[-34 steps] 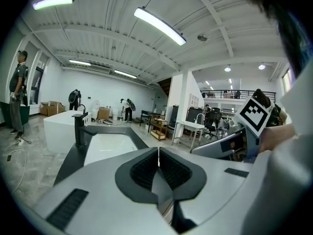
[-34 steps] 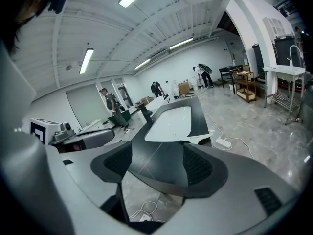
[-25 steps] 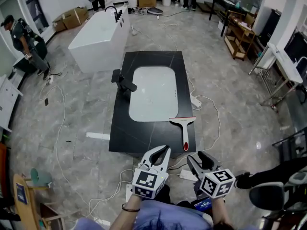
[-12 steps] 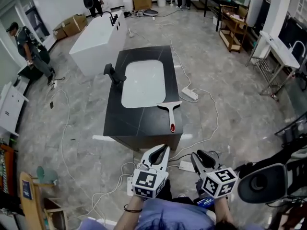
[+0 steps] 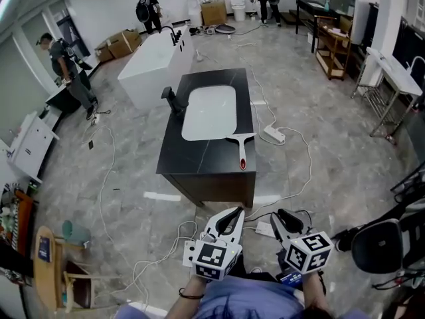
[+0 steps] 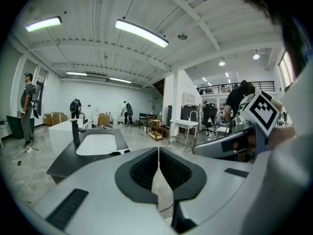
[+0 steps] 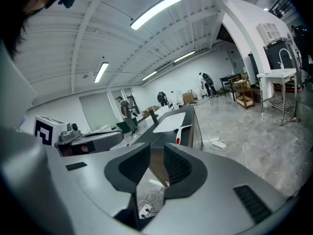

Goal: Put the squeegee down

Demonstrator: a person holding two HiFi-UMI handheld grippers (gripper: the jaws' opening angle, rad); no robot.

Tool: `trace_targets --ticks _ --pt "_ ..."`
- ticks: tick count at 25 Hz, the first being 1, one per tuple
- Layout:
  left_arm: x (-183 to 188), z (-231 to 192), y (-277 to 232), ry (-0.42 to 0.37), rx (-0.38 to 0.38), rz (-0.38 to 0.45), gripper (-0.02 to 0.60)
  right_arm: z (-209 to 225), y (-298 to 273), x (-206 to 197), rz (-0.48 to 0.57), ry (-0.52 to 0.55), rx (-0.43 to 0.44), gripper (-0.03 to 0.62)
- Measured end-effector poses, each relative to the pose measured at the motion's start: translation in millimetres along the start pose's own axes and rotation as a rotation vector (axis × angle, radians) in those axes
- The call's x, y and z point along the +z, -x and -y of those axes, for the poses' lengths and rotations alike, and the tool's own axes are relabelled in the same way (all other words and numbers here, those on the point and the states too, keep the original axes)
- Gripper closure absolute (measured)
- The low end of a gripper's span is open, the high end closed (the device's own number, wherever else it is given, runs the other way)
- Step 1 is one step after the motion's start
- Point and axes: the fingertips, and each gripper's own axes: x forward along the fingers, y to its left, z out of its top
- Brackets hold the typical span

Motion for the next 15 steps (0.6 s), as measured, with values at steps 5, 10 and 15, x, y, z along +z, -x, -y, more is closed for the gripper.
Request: trace_targets --ticks 5,10,15 --pt "-1 23 17 -0.022 -0.001 0.003 0.563 -8 18 -6 0.013 0.002 0.020 0.502" --pt "0 37 31 -0.046 -0.004 0.001 0.563 -19 28 -9 0.020 0.010 0.047 0.502" --pt "-8 45 43 -0.056 -0.005 -0.011 0.563 -31 32 -15 0.022 0.024 0.076 0.502"
